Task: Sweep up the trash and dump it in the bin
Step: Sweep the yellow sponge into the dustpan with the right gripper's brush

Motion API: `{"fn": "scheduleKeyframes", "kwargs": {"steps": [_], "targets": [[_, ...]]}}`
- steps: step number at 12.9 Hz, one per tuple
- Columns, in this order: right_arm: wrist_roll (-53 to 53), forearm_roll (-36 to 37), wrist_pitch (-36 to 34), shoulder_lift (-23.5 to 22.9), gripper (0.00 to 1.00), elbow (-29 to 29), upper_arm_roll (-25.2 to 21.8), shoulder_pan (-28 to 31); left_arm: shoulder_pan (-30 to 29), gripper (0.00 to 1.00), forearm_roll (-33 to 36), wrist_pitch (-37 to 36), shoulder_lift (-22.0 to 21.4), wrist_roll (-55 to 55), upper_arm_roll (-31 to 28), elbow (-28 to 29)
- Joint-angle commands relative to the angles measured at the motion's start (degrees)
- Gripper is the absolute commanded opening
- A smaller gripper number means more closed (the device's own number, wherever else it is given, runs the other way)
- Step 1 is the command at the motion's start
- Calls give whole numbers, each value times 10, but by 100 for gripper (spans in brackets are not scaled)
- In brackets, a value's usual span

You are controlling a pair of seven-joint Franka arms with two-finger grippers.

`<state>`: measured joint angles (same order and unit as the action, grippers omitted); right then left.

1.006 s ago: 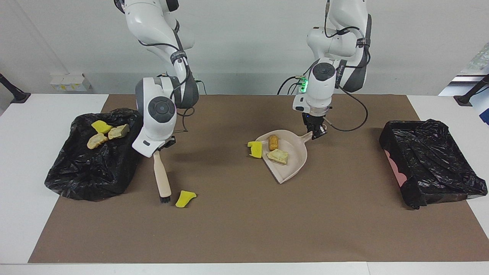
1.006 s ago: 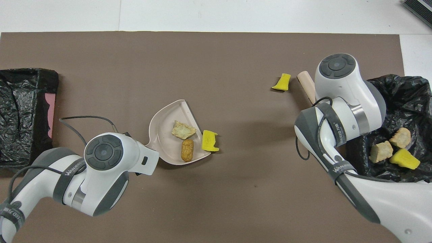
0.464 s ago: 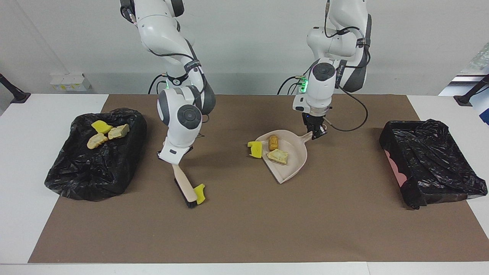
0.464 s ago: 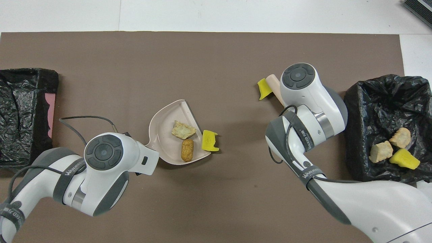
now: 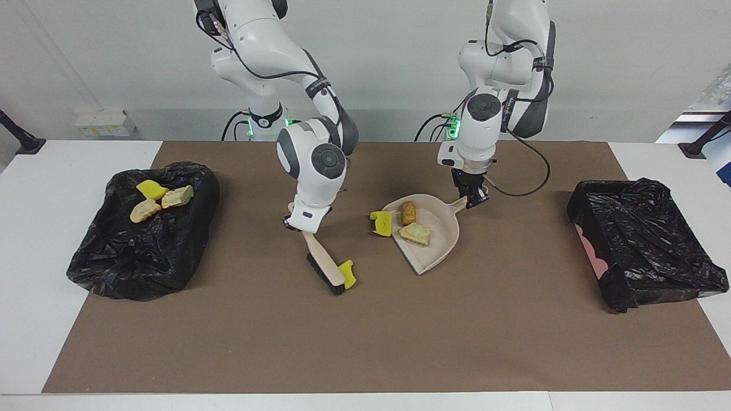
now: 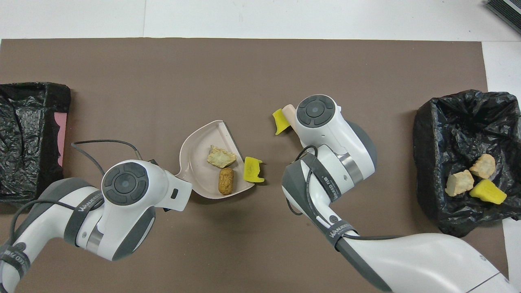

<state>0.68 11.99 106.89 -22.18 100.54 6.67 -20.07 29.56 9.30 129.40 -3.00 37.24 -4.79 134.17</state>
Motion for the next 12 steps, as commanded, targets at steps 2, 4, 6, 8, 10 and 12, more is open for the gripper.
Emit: {"fn": "scheduleKeyframes", "kwargs": {"steps": [2, 4, 6, 8, 10, 12], "targets": [[30, -74, 7, 19, 0, 15, 9, -42, -4, 0, 5, 20, 4, -13, 2, 6], [75, -126, 14, 14, 0, 12, 9, -70, -4, 0, 5, 19, 4, -13, 2, 6], [93, -205, 41, 14, 0, 9, 10, -92, -4, 0, 5, 20, 4, -12, 2, 6], [93, -262, 59, 15, 0, 10, 13, -99, -4, 0, 5, 20, 4, -12, 2, 6], [90, -313, 74, 15, 0, 9, 32, -101, -4, 0, 5, 21, 4, -9, 2, 6], [91, -318, 74, 17, 0, 9, 33, -102, -5, 0, 5, 23, 4, -5, 2, 6]]}}
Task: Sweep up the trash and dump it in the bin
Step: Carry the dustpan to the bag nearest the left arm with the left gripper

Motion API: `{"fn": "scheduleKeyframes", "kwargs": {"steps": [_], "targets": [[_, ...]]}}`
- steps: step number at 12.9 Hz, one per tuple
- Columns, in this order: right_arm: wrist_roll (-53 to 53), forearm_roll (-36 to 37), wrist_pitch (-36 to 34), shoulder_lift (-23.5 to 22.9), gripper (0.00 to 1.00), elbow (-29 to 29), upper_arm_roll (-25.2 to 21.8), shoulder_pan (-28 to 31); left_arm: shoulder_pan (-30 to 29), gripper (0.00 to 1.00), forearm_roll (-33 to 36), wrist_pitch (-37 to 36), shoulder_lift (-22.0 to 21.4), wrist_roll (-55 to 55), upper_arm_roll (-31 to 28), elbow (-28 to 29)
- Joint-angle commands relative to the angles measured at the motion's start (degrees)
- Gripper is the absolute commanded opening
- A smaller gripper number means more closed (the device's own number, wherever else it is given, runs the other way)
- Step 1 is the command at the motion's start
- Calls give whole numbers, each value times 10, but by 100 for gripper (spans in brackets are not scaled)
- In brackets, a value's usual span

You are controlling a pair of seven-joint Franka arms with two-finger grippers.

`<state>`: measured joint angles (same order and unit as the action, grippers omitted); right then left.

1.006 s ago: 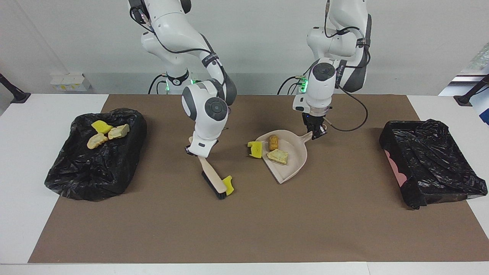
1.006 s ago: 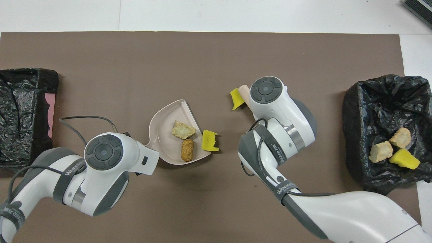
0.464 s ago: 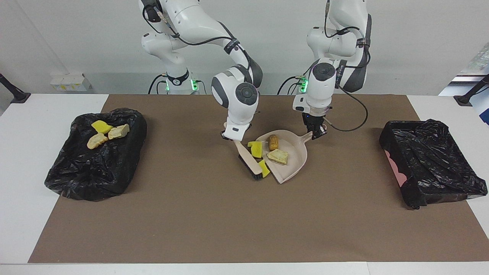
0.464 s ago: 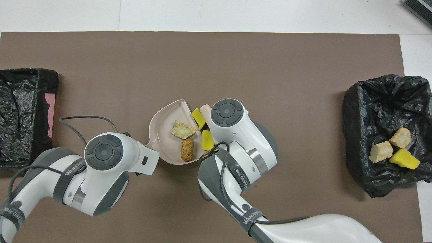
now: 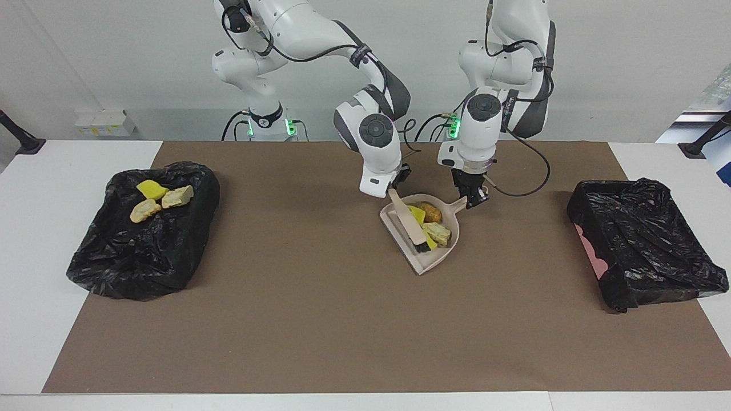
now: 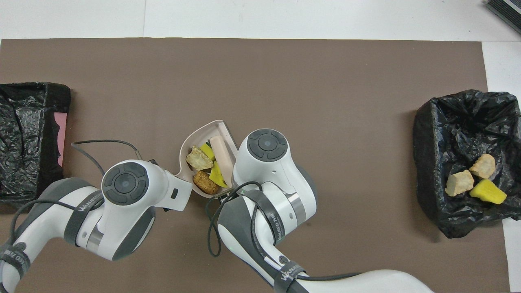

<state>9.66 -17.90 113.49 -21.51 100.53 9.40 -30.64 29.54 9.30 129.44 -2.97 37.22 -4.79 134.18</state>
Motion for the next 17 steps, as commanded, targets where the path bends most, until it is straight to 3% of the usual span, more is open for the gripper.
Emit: {"fn": "scheduleKeyframes", "kwargs": {"steps": [1, 5, 10, 13, 17], "targets": [[0, -11, 4, 12, 0, 9, 4, 8, -5, 0, 5, 23, 3, -3, 2, 6], [6, -1, -48, 32, 0, 8, -2, 58, -16, 0, 5, 35, 5, 12, 2, 6], [43, 87, -123, 58, 0, 11, 0, 92, -32, 0, 5, 36, 20, 61, 2, -15], [119, 87, -122, 76, 0, 31, 3, 74, -51, 0, 5, 28, 17, 132, 0, -27], [244, 84, -79, 127, 0, 111, 3, 3, -137, 0, 5, -24, -21, 242, -1, -51]]}}
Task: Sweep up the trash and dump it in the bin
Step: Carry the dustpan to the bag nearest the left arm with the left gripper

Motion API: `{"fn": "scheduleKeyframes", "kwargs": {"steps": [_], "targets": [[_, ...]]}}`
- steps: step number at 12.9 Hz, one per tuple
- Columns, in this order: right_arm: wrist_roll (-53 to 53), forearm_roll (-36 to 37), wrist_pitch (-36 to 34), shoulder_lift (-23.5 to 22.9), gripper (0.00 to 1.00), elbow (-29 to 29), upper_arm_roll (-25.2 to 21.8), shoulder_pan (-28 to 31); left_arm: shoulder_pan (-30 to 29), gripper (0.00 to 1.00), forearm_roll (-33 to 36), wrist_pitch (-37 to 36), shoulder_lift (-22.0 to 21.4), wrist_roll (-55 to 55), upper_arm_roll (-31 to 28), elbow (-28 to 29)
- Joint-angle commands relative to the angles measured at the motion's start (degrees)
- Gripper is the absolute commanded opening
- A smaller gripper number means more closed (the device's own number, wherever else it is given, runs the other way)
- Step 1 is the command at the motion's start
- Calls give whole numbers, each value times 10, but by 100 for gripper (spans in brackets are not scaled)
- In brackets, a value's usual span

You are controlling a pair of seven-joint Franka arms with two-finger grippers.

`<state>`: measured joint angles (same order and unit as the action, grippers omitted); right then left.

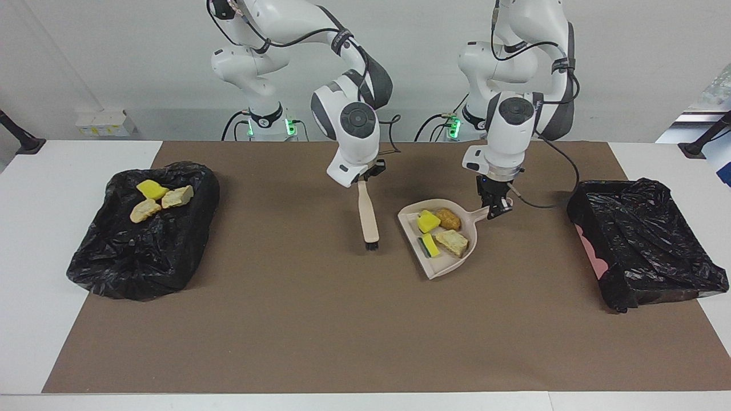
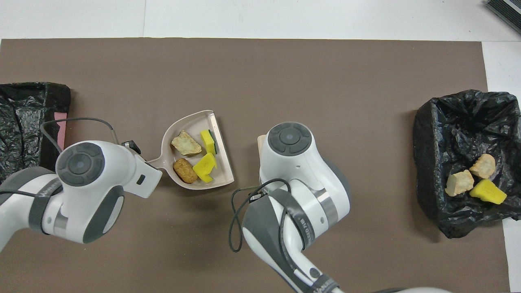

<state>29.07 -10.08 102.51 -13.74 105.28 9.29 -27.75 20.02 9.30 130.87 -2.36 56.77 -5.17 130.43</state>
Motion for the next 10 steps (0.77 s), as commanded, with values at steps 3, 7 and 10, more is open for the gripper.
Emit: {"fn": "scheduleKeyframes", "kwargs": {"steps": [3, 7, 10], "targets": [[141, 8, 65, 43, 0, 74, 4, -100, -134, 0, 5, -89, -33, 168, 2, -62], [179, 2, 90, 30, 0, 77, 5, -148, -288, 0, 3, -94, -1, 248, 2, -145], [182, -2, 116, 15, 0, 84, 5, -157, -384, 0, 3, -124, 55, 319, 2, -251]]}}
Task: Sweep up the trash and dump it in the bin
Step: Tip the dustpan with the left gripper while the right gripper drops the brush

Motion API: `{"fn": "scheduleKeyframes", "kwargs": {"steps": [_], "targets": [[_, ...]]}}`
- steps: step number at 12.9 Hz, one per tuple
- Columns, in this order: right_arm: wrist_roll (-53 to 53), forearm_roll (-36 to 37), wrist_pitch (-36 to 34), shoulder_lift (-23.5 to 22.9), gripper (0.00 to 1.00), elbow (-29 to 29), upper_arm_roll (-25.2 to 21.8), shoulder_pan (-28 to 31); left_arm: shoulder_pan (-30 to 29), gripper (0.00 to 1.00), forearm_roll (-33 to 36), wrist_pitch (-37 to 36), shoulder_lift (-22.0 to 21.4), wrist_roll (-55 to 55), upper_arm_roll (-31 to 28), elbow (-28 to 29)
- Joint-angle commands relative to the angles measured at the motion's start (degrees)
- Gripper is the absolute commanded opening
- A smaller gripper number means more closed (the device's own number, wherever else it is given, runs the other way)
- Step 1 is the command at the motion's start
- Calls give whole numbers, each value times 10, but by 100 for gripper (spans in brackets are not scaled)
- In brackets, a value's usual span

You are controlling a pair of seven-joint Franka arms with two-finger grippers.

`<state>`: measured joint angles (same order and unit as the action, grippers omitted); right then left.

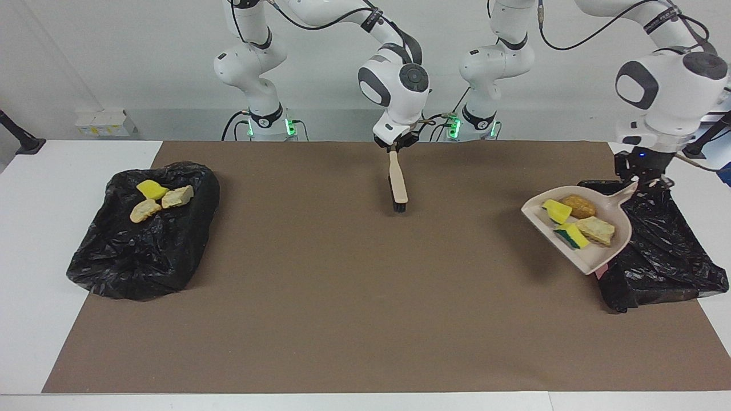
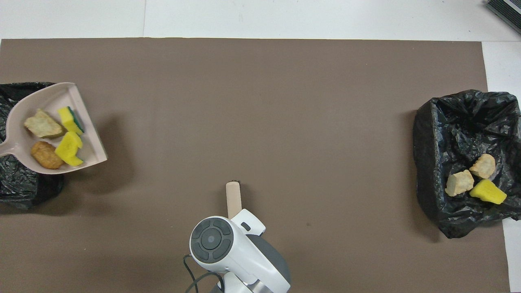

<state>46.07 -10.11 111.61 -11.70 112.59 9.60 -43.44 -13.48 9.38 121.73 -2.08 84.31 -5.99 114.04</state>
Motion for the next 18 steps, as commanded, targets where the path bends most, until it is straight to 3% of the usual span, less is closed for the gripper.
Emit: {"fn": "scheduleKeyframes", "kwargs": {"steps": [1, 3, 4, 5, 10, 14, 18], "targets": [[11, -3, 43, -12, 0, 16, 2, 0, -76, 0, 0, -37, 68, 88, 11, -119], [10, -3, 38, -20, 0, 14, 2, 1, -111, 0, 7, -38, 99, 119, 10, -176], [9, -3, 31, -20, 73, 11, 2, 2, -130, 0, 14, -40, 117, 127, 10, -210], [6, -2, 17, -21, 100, 0, 1, 2, -138, 0, 39, -39, 136, 152, 10, -242], [0, 11, -32, -13, 100, -52, -3, 40, -137, 0, 197, 45, 155, 141, 6, -259], [-91, 13, -42, 11, 100, -66, -1, 148, -115, 0, 351, 45, 151, 26, 7, -259], [-222, 15, -59, 12, 100, -98, -2, 243, -74, 0, 450, 12, 135, 7, 7, -258]]}}
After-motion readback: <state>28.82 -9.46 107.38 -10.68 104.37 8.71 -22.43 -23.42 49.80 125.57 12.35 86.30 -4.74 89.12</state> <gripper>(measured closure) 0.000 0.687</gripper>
